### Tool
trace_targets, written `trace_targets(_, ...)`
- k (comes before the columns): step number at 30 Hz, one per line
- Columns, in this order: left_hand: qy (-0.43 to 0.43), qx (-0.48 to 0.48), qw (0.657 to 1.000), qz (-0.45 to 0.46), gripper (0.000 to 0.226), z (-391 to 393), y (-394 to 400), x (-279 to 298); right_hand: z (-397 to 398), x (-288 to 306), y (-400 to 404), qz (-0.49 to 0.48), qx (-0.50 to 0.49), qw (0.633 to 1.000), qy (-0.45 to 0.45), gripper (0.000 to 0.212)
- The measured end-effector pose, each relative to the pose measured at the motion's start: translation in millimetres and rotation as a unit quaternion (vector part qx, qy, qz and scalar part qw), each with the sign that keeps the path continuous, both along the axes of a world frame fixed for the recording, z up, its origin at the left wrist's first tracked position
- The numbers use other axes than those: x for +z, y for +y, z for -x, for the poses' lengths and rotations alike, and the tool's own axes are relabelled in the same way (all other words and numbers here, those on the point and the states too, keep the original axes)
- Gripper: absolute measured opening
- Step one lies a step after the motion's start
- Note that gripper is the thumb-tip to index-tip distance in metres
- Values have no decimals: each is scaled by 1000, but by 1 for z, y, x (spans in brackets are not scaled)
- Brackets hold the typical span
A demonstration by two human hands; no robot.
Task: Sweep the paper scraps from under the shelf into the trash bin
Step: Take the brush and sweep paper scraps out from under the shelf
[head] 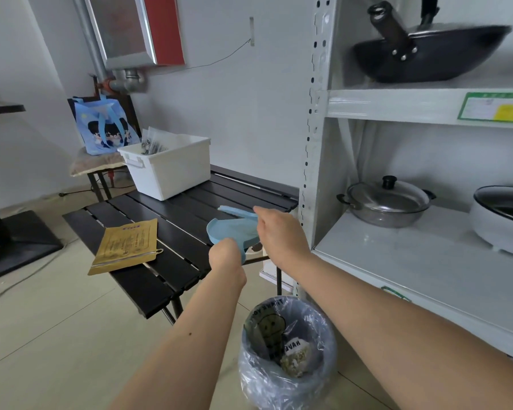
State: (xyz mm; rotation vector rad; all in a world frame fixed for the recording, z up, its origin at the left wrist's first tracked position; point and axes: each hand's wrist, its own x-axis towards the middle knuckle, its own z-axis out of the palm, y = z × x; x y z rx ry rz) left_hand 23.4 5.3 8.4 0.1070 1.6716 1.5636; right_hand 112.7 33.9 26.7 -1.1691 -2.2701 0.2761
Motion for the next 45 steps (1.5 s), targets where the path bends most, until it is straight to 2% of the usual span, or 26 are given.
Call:
trace_targets(2,137,13,989,58,43,-8,-2,5,-11,3,-2,-21,-7,999,47,38)
trace_targets(4,218,27,976,-3,37,-26,-7,16,-24,6,-7,-38,-16,994,99,32)
trace_targets(5,204,15,976,-68,32,-38,-7,21,-32,7,-10,-38,-19,992,122,29)
trace_targets(7,104,-37,984,-140,23,-66,-9,31,-51,9,-21,-24,-25,987,157,30)
trace_targets(10,-8,-126,980,-157,31,-102,-5,33,-85,6,-40,-20,-36,986,164,32)
trace_targets(13,-78,-161,968,-179,40,-137,3,19,-123,-6,-53,-36,-49,989,132,29)
trace_targets(16,-70,-182,969,-153,25,-174,5,1,-163,-21,-60,-18,-82,992,96,32)
trace_targets(21,-101,-273,950,-112,26,-238,11,-32,-226,-49,-58,64,-195,976,70,37)
trace_targets(27,-88,-372,922,-62,18,-296,19,-74,-273,-95,-48,151,-258,952,66,38)
trace_targets(29,-42,-362,930,-51,18,-305,26,-86,-282,-114,-43,164,-257,950,72,36)
trace_targets(30,-3,-336,941,-32,34,-307,30,-91,-286,-124,-42,165,-252,951,69,35)
trace_targets(31,55,-306,950,-1,52,-306,34,-96,-290,-134,-41,166,-250,952,61,34)
trace_targets(33,191,-285,938,45,57,-301,39,-100,-298,-155,-42,172,-242,955,24,34)
trace_targets(37,372,-317,872,-6,51,-289,55,-125,-310,-192,-40,199,-225,951,-76,29)
trace_targets(41,482,-358,799,-25,52,-280,75,-154,-314,-224,-30,244,-239,937,-76,31)
trace_targets(45,572,-379,727,-28,52,-273,101,-180,-321,-255,-10,249,-245,934,-79,33)
